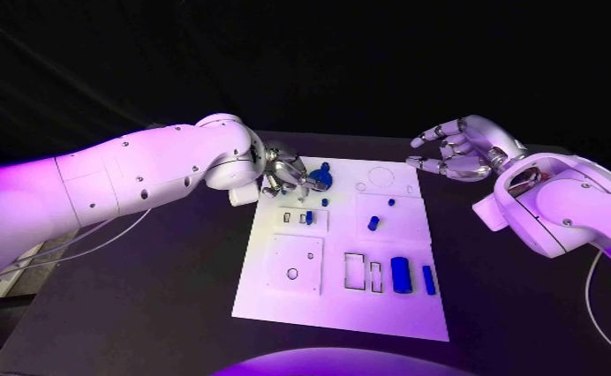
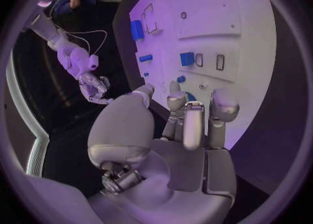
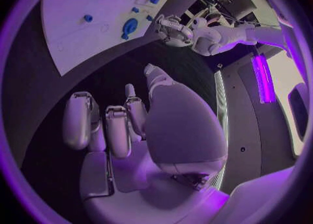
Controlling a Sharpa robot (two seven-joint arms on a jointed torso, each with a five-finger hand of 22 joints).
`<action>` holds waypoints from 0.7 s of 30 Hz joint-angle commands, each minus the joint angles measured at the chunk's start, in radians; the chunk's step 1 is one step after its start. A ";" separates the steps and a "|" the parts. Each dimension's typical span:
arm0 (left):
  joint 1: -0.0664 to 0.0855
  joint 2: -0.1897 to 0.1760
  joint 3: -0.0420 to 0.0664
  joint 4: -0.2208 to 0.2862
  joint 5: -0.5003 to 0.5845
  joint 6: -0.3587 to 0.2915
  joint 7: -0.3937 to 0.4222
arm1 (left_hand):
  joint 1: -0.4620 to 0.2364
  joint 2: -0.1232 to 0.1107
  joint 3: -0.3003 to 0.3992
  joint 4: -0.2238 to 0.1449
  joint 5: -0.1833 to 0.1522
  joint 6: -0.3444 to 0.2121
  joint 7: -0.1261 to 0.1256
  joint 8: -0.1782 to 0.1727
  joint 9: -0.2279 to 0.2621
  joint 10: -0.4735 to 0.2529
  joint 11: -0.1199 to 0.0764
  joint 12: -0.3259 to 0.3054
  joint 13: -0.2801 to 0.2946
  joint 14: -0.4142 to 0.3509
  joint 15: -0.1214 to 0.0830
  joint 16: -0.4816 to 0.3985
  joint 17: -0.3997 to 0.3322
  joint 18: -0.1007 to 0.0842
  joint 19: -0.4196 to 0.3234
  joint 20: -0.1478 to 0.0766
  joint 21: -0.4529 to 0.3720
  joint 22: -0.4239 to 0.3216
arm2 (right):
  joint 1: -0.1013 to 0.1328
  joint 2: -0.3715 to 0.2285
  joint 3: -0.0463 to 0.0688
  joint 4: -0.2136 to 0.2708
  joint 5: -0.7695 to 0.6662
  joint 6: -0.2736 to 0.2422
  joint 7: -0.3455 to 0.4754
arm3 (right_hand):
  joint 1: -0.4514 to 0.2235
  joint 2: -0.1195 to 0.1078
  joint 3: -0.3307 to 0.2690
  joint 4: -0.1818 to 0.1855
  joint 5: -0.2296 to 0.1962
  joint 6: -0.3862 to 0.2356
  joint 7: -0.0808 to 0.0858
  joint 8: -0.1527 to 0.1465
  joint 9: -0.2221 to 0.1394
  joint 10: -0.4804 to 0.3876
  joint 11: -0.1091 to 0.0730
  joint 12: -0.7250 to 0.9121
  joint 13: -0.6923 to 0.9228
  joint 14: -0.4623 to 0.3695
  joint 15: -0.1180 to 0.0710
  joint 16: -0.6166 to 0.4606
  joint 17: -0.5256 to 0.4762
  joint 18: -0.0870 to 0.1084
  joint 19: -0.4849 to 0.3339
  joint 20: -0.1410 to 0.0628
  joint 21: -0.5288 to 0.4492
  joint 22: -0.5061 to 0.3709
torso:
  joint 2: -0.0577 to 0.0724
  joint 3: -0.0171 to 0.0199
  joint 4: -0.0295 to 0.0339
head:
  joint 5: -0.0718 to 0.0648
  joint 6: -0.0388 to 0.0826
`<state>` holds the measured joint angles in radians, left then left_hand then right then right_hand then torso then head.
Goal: Assemble the parts on the task board
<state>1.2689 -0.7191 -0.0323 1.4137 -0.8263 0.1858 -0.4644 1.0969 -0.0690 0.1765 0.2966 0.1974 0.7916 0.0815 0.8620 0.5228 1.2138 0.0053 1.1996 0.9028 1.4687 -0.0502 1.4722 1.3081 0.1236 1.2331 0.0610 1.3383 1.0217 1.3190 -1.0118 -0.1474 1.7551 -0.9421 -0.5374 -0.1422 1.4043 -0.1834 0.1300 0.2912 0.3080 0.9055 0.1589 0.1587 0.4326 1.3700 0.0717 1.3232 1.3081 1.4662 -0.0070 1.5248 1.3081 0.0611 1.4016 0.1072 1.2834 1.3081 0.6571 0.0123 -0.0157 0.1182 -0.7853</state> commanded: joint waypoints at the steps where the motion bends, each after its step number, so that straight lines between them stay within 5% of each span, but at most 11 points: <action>1: 0.006 0.015 -0.004 -0.010 -0.096 0.082 -0.042 | -0.015 0.001 -0.007 -0.001 -0.005 -0.003 -0.009 0.007 0.003 0.000 -0.003 0.003 -0.004 0.045 -0.007 0.002 0.025 -0.016 0.006 -0.004 0.004 0.001 | 0.001 0.004 0.000 -0.004 0.001 0.018 -0.006 | -0.015 0.000 -0.008 0.000 0.002 -0.008 -0.002 0.006 0.001 -0.005 0.001 -0.005 0.009 0.067 0.008 -0.005 0.102 0.014 -0.010 0.000 -0.005 0.044 | 0.000 0.0003 0.0006 | 0.002 -0.005; 12: 0.012 0.051 -0.014 -0.039 -0.181 0.134 -0.055 | -0.024 0.005 -0.011 -0.001 -0.007 -0.007 -0.010 0.009 0.008 -0.005 -0.004 0.000 -0.009 0.044 -0.007 0.002 0.025 -0.017 0.009 -0.004 0.007 0.009 | 0.001 0.014 0.000 -0.026 0.004 0.007 -0.002 | -0.027 0.000 -0.017 0.002 0.002 -0.013 -0.002 0.010 0.003 -0.008 0.001 -0.010 0.003 0.063 0.007 -0.012 0.085 0.020 -0.023 0.000 -0.029 0.028 | 0.001 -0.0018 -0.0010 | 0.009 -0.012; 18: 0.012 0.065 -0.017 -0.056 -0.187 0.151 -0.058 | -0.025 0.008 -0.011 -0.001 -0.007 -0.007 -0.010 0.010 0.009 -0.008 -0.004 -0.002 -0.013 0.044 -0.007 0.002 0.024 -0.018 0.011 -0.005 0.008 0.012 | 0.001 0.020 -0.001 -0.044 0.069 -0.038 0.051 | -0.009 0.010 -0.016 0.001 0.003 -0.027 -0.009 0.048 0.017 -0.236 -0.007 -0.341 -0.322 -0.042 -0.001 -0.218 -0.266 0.099 -0.239 -0.008 -0.450 -0.266 | 0.002 -0.0016 -0.0010 | 0.009 -0.013; 19: 0.012 0.067 -0.018 -0.057 -0.187 0.152 -0.058 | -0.025 0.008 -0.011 -0.001 -0.007 -0.007 -0.010 0.010 0.009 -0.008 -0.004 -0.002 -0.013 0.044 -0.007 0.002 0.024 -0.018 0.011 -0.005 0.008 0.012 | 0.001 0.022 -0.001 -0.047 0.082 -0.043 0.059 | -0.004 0.010 -0.009 0.001 0.003 -0.032 -0.008 0.054 0.018 -0.305 -0.005 -0.448 -0.428 -0.077 0.000 -0.296 -0.367 0.118 -0.297 -0.007 -0.580 -0.357 | 0.003 -0.0019 -0.0011 | 0.010 -0.014; 21: 0.012 0.072 -0.021 -0.061 -0.187 0.155 -0.059 | -0.025 0.008 -0.011 -0.001 -0.006 -0.008 -0.010 0.011 0.009 -0.009 -0.004 -0.002 -0.014 0.044 -0.007 0.001 0.023 -0.018 0.011 -0.005 0.008 0.012 | 0.001 0.025 -0.001 -0.055 0.110 -0.048 0.074 | 0.001 0.008 0.011 0.000 0.004 -0.043 -0.005 0.062 0.019 -0.344 0.001 -0.547 -0.535 -0.151 0.007 -0.492 -0.578 0.123 -0.325 -0.002 -0.689 -0.434 | 0.003 -0.0024 -0.0017 | 0.010 -0.013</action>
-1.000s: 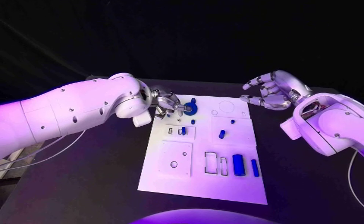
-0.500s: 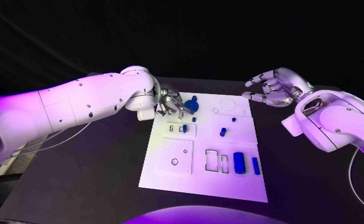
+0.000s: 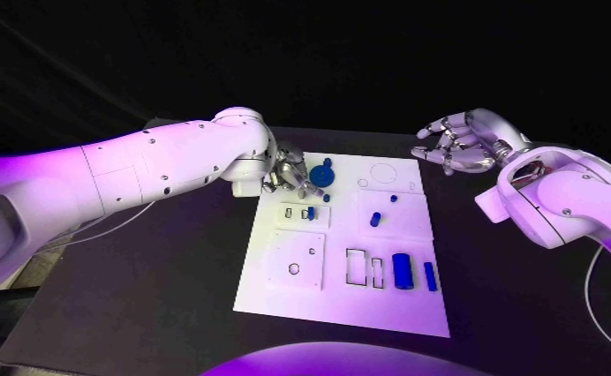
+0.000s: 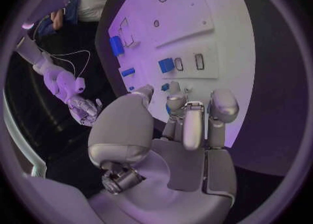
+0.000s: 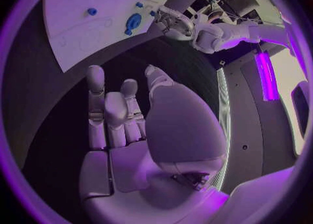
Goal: Assemble the parts on the task board
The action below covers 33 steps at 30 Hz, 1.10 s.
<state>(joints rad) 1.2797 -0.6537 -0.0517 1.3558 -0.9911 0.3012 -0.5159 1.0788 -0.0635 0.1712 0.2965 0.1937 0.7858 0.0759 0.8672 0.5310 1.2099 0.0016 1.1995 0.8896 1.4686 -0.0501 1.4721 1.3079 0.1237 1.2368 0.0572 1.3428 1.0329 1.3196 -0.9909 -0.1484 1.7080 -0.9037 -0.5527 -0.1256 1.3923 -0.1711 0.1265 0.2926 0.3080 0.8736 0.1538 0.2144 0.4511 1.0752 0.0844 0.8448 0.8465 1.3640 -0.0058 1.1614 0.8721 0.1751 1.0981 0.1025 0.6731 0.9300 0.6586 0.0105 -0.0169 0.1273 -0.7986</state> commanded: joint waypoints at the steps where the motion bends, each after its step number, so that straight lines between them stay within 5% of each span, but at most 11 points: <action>1: 0.001 0.009 -0.003 -0.005 -0.022 0.042 -0.007 | -0.007 0.003 -0.005 -0.001 -0.003 -0.002 -0.004 0.005 0.001 -0.005 0.000 -0.002 -0.001 0.044 -0.007 0.002 0.023 -0.018 0.007 -0.001 0.004 0.000 | 0.000 0.004 0.000 -0.010 0.081 -0.034 0.062 | 0.010 -0.007 0.020 -0.001 0.003 -0.018 0.005 0.009 0.001 -0.050 -0.010 -0.090 -0.106 -0.064 0.004 -0.194 -0.196 0.006 -0.019 0.009 -0.109 -0.080 | 0.001 -0.0010 -0.0006 | 0.001 0.000; 9: 0.000 0.025 -0.012 -0.015 -0.016 0.052 -0.008 | -0.007 0.006 -0.005 -0.002 -0.002 -0.003 -0.004 0.006 0.002 -0.005 0.000 -0.001 0.001 0.044 -0.007 0.001 0.023 -0.018 0.008 -0.001 0.005 0.002 | 0.000 0.010 -0.001 -0.026 0.129 -0.031 0.089 | 0.001 -0.012 0.037 -0.001 0.004 -0.052 0.022 0.029 0.007 -0.097 0.010 -0.184 -0.250 -0.124 0.028 -0.399 -0.276 0.007 -0.035 0.026 -0.234 -0.179 | 0.001 0.0006 -0.0001 | 0.000 -0.006; 18: -0.001 0.038 -0.023 -0.023 -0.014 0.054 -0.008 | -0.008 0.009 -0.004 -0.002 -0.001 -0.004 -0.004 0.007 0.004 -0.006 0.000 -0.002 0.000 0.044 -0.007 0.001 0.022 -0.018 0.009 -0.001 0.005 0.003 | 0.000 0.018 -0.002 -0.036 0.159 -0.007 0.113 | -0.003 -0.014 0.065 -0.002 0.003 -0.075 0.056 0.057 -0.006 -0.119 0.054 -0.354 -0.498 -0.267 0.085 -0.695 -0.365 0.002 -0.143 0.085 -0.417 -0.325 | 0.001 0.0011 0.0008 | 0.001 -0.009; 20: -0.001 0.036 -0.024 -0.021 -0.012 0.057 -0.008 | -0.008 0.011 -0.004 -0.002 0.000 -0.005 -0.004 0.007 0.004 -0.007 0.000 -0.002 -0.002 0.043 -0.007 0.001 0.021 -0.018 0.009 -0.001 0.006 0.004 | 0.000 0.020 -0.002 -0.039 0.164 -0.004 0.117 | 0.001 -0.012 0.062 -0.003 -0.061 -0.078 0.064 0.061 -0.018 -0.111 0.062 -0.387 -0.558 -0.275 0.095 -0.758 -0.396 0.005 -0.154 0.100 -0.454 -0.362 | 0.001 0.0014 0.0008 | 0.001 -0.008; 33: -0.001 0.032 -0.025 -0.014 -0.008 0.084 -0.012 | -0.006 0.019 -0.002 -0.003 0.003 -0.008 -0.004 0.009 0.007 -0.008 0.000 -0.002 -0.001 0.043 -0.007 0.000 0.019 -0.019 0.010 -0.002 0.007 0.007 | 0.000 0.027 -0.004 -0.048 0.174 -0.003 0.121 | 0.002 -0.011 0.043 -0.003 -0.061 -0.093 0.070 0.065 -0.036 -0.110 0.069 -0.405 -0.618 -0.262 0.102 -0.809 -0.421 0.007 -0.145 0.106 -0.480 -0.399 | 0.000 0.0018 -0.0006 | 0.004 -0.013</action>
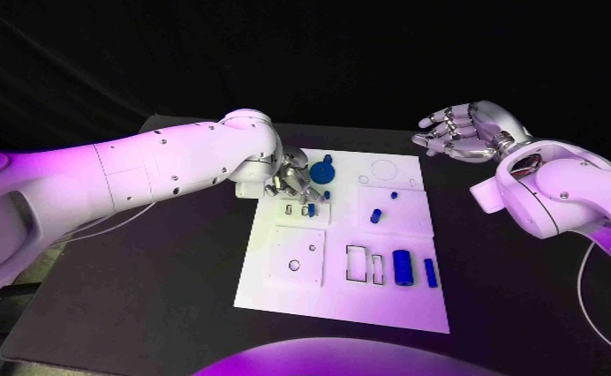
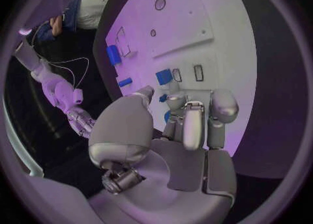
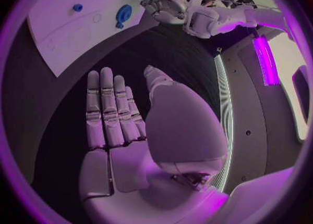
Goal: Assemble the parts on the task board
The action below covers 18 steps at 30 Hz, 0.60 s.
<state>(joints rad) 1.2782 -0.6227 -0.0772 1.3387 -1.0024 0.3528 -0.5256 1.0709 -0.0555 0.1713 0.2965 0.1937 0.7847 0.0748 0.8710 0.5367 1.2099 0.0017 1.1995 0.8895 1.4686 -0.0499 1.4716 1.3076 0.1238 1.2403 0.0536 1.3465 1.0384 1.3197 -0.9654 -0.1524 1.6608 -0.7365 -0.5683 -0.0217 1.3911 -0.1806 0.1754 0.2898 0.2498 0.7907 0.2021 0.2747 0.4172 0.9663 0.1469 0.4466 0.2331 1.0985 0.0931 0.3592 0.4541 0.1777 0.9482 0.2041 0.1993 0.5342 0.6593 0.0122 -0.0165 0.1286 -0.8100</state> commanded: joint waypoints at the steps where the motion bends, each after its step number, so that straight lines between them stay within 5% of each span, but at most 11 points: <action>1: 0.000 0.001 0.000 0.003 0.003 0.035 -0.002 | 0.002 0.011 -0.002 -0.003 0.003 -0.007 -0.003 0.005 0.001 -0.008 -0.001 -0.002 -0.001 0.043 -0.008 0.000 0.020 -0.019 0.006 0.002 0.003 0.001 | 0.000 0.001 0.000 -0.001 0.007 0.013 0.017 | 0.003 -0.002 -0.006 0.000 -0.002 -0.011 0.022 0.005 -0.002 -0.001 0.006 -0.007 -0.006 0.003 0.003 -0.007 -0.003 0.004 0.005 0.005 -0.007 -0.004 | 0.000 0.0001 -0.0007 | 0.002 -0.002; 18: -0.002 0.004 -0.002 0.003 0.026 0.052 -0.005 | 0.024 0.020 0.006 -0.004 0.012 -0.016 -0.002 0.005 0.007 -0.017 0.000 -0.005 -0.010 0.041 -0.007 -0.002 0.014 -0.019 0.006 0.002 0.005 0.004 | 0.000 0.004 -0.001 -0.006 0.008 0.008 0.013 | 0.007 0.003 -0.013 0.000 0.012 -0.015 0.024 0.009 -0.008 -0.003 0.008 -0.010 -0.027 0.006 0.006 -0.026 -0.011 0.004 0.007 0.007 -0.017 -0.019 | -0.001 0.0001 -0.0006 | 0.005 -0.002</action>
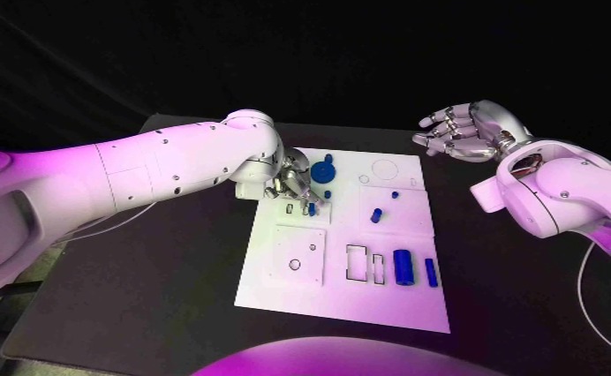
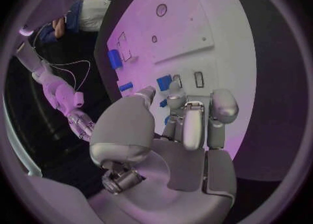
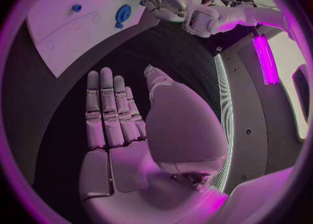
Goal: Assemble the parts on the task board
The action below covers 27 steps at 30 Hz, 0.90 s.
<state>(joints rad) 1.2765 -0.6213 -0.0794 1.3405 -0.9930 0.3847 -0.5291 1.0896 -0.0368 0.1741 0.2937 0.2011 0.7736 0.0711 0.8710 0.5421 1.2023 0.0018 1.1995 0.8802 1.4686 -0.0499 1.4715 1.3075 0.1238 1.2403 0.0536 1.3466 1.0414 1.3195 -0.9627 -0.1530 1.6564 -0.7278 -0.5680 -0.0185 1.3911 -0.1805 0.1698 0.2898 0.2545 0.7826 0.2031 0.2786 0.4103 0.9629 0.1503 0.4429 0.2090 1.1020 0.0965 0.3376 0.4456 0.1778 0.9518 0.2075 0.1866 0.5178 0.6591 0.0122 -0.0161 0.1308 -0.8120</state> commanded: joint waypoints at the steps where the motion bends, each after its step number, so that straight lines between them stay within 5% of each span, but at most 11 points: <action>1: 0.000 0.002 0.000 0.001 0.017 0.020 -0.001 | 0.005 0.001 0.003 -0.001 0.005 -0.005 0.001 0.005 0.001 -0.010 0.000 -0.005 -0.001 0.041 -0.007 -0.002 0.014 -0.019 0.006 0.002 0.005 0.001 | 0.000 0.001 0.000 -0.002 -0.001 0.008 0.010 | 0.007 0.003 -0.008 0.000 0.007 -0.007 0.023 0.005 -0.001 0.000 0.005 -0.006 -0.003 0.002 0.002 -0.004 -0.002 0.004 0.003 0.004 -0.005 -0.002 | -0.001 0.0000 -0.0010 | 0.003 0.000; 27: -0.005 0.008 -0.003 -0.008 0.037 0.009 0.001 | 0.075 0.024 0.045 -0.004 0.007 -0.017 0.003 0.002 0.010 -0.034 0.001 -0.023 -0.034 0.038 -0.006 -0.004 0.010 -0.019 0.002 0.004 0.007 0.004 | -0.001 0.009 -0.001 -0.013 0.000 0.011 0.008 | 0.007 0.005 -0.010 0.000 0.016 -0.006 0.023 0.009 -0.004 0.003 0.005 -0.004 -0.012 0.003 0.003 -0.013 -0.005 0.004 0.004 0.005 -0.009 -0.009 | 0.001 0.0009 -0.0001 | 0.001 0.000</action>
<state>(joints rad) 1.2718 -0.6144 -0.0828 1.3312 -0.9693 0.3870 -0.5301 1.1552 -0.0110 0.2144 0.2896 0.2054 0.7630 0.0746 0.8709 0.5508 1.1756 0.0037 1.1810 0.8469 1.4686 -0.0499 1.4715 1.3074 0.1239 1.2402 0.0536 1.3501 1.0444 1.3189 -0.9546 -0.1536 1.6434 -0.7257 -0.5678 -0.0187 1.3911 -0.1805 0.1644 0.2898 0.2671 0.7826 0.2031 0.2825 0.4078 0.9630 0.1503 0.4430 0.1984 1.1021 0.0964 0.3281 0.4418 0.1778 0.9518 0.2074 0.1821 0.5097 0.6596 0.0124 -0.0170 0.1321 -0.8108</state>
